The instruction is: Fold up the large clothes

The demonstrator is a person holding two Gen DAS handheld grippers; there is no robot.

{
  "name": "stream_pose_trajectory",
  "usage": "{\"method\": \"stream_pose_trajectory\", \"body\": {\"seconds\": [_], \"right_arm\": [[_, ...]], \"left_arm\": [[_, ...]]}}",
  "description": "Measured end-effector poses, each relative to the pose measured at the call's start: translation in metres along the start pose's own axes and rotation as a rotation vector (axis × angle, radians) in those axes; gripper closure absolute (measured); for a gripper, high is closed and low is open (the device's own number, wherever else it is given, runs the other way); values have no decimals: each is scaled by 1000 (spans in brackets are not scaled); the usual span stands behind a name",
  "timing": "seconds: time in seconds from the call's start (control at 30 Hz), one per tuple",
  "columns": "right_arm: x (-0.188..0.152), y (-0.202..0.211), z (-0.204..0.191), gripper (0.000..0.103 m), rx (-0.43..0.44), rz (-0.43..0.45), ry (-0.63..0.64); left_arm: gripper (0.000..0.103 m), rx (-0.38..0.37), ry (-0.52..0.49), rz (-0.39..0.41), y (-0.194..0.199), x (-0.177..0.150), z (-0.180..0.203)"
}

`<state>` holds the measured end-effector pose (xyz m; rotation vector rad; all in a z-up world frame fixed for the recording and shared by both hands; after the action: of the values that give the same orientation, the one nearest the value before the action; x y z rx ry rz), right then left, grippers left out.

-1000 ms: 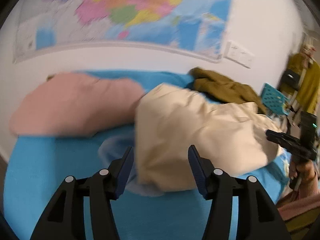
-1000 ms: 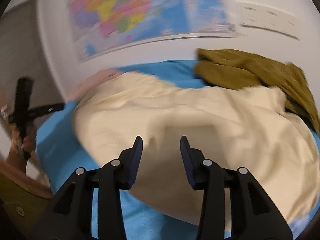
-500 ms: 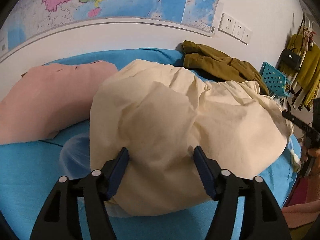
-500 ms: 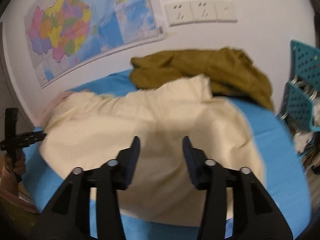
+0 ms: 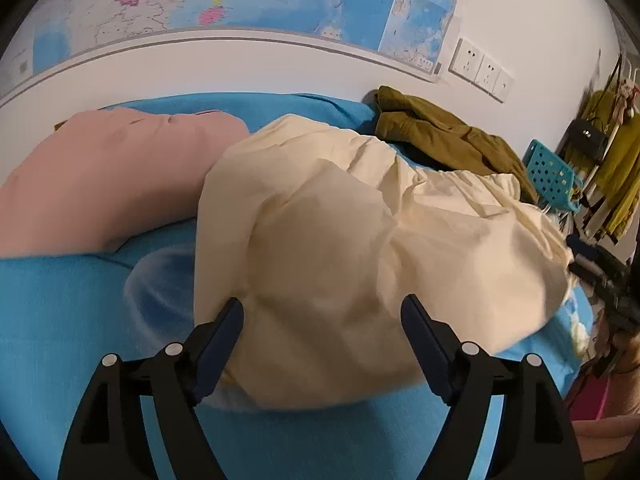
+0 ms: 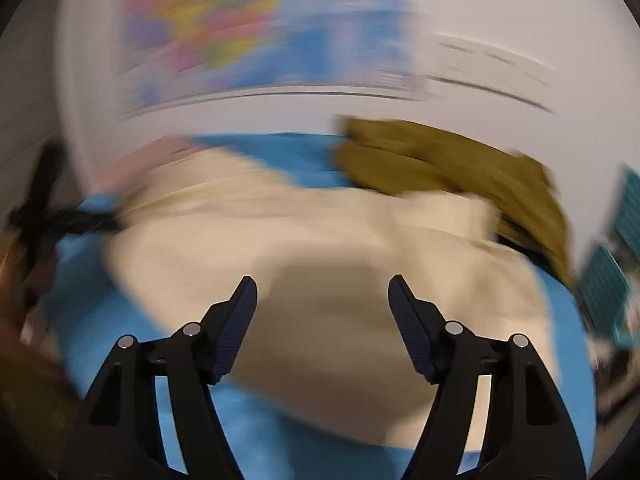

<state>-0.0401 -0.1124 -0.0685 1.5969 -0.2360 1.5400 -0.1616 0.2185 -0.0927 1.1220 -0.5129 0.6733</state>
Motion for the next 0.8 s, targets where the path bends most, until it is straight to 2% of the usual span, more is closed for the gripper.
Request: {"method": "stream_pose_trajectory", "body": {"seconds": [0.1, 0.23, 0.53, 0.63, 0.8], "right_arm": [[1, -8, -46, 29, 53, 8, 153], [-9, -26, -81, 27, 52, -23, 283], [-25, -46, -101, 26, -48, -35, 432], [-29, -50, -102, 28, -106, -35, 474], [-29, -50, -101, 30, -110, -23, 464]], "left_arm": [[23, -11, 5, 12, 11, -7, 4], [20, -36, 25, 6, 19, -21, 10], [20, -121, 76, -74, 5, -57, 23], [20, -124, 86, -88, -2, -60, 25], [20, -111, 59, -90, -5, -59, 33]]}}
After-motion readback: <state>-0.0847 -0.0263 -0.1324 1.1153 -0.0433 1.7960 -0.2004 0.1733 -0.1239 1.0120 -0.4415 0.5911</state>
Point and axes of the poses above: each gripper's, at about its wrist camera, not at the fingertips, and y roughly against the way its jaws point, z to its right, x to its top, the point moved 6 cm from there along -y, roughly the way its jaws point, and after that the axes turned 11 degrees about -x, right-handed, at the moved point
